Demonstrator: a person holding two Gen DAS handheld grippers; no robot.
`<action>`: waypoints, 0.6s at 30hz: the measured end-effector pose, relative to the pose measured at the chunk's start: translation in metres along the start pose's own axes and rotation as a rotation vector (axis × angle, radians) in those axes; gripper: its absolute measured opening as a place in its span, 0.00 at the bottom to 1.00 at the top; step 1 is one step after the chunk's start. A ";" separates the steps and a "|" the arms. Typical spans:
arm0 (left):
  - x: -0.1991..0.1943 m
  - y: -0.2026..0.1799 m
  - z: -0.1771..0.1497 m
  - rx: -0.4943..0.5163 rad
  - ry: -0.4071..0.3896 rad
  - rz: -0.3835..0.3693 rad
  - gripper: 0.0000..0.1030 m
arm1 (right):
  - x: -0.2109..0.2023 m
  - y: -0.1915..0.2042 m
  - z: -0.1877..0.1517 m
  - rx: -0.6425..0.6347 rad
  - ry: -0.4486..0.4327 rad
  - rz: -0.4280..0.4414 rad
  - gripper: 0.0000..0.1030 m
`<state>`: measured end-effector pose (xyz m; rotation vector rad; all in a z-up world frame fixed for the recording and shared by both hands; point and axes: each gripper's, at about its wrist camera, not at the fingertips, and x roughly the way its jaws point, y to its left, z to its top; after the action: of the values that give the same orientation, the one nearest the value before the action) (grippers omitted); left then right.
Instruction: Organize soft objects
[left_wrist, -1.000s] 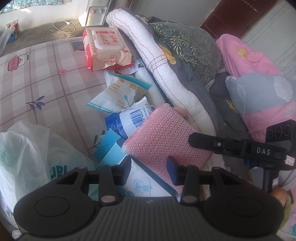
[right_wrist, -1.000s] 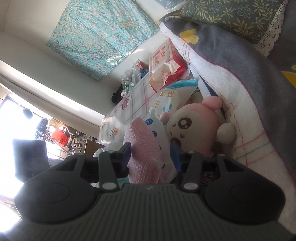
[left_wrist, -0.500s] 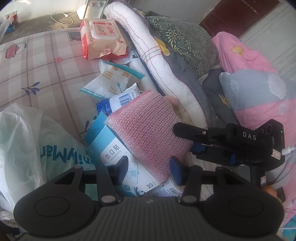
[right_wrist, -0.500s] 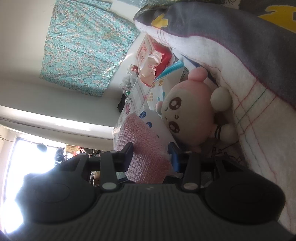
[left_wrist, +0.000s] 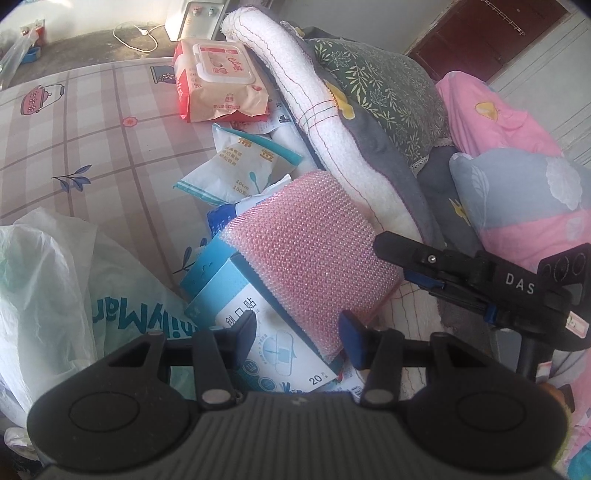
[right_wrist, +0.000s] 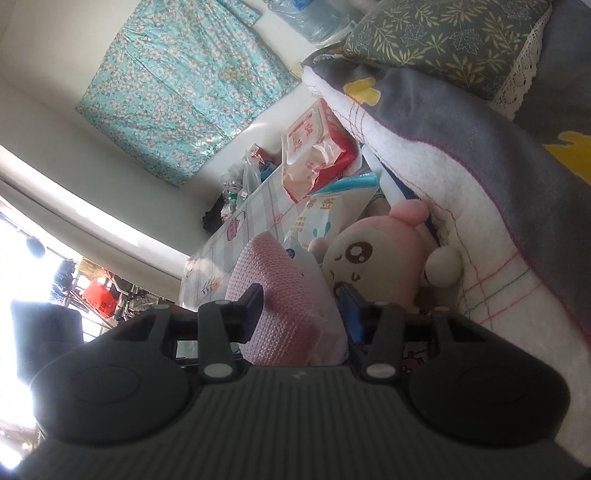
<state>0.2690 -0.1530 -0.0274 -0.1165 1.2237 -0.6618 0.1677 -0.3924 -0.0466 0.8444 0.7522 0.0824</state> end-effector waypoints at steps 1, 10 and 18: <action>0.000 0.000 0.000 0.001 0.000 -0.001 0.48 | 0.001 0.002 0.001 -0.020 -0.010 -0.006 0.44; 0.004 0.000 0.003 -0.016 0.000 -0.034 0.51 | 0.019 0.009 -0.001 -0.046 0.040 0.016 0.40; -0.004 -0.013 0.002 0.002 -0.033 -0.026 0.52 | 0.011 0.002 -0.009 0.060 0.027 0.063 0.36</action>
<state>0.2650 -0.1618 -0.0173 -0.1411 1.1911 -0.6812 0.1706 -0.3815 -0.0554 0.9258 0.7567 0.1282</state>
